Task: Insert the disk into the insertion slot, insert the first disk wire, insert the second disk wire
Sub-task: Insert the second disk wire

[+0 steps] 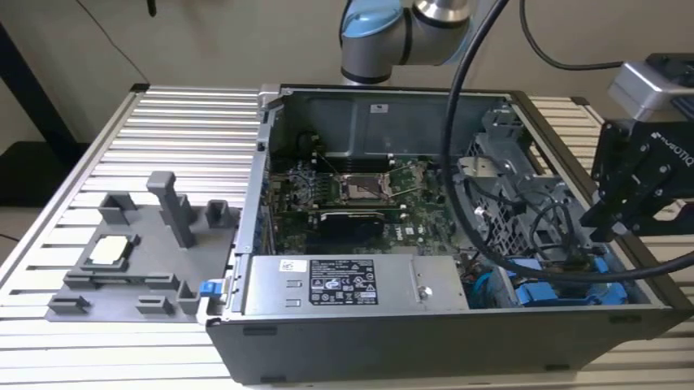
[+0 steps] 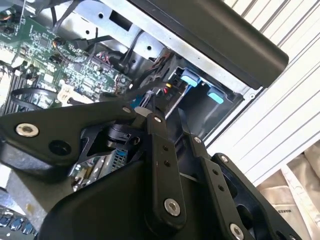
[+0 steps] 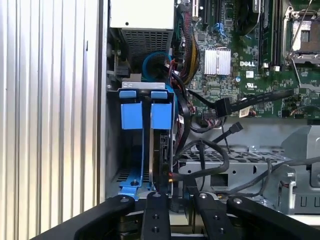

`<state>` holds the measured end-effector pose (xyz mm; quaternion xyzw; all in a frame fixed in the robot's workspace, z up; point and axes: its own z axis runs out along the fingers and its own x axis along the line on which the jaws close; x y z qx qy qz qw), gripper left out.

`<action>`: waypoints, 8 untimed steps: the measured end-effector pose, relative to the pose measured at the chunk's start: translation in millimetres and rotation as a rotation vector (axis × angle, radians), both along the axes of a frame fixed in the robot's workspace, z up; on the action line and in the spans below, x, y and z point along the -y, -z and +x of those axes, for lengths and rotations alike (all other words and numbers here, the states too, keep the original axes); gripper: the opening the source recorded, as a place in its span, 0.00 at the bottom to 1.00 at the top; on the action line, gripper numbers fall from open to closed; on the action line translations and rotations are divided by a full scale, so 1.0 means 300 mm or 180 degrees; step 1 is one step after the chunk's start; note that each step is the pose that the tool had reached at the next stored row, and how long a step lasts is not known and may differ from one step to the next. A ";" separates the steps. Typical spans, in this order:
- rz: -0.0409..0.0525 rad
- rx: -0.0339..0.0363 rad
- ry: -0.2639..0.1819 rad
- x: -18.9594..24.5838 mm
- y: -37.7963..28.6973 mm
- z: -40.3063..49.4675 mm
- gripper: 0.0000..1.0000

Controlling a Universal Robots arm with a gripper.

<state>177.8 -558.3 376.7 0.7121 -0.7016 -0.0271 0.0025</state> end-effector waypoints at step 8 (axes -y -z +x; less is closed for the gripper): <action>-0.0016 0.0000 0.0000 -0.097 0.000 0.000 0.27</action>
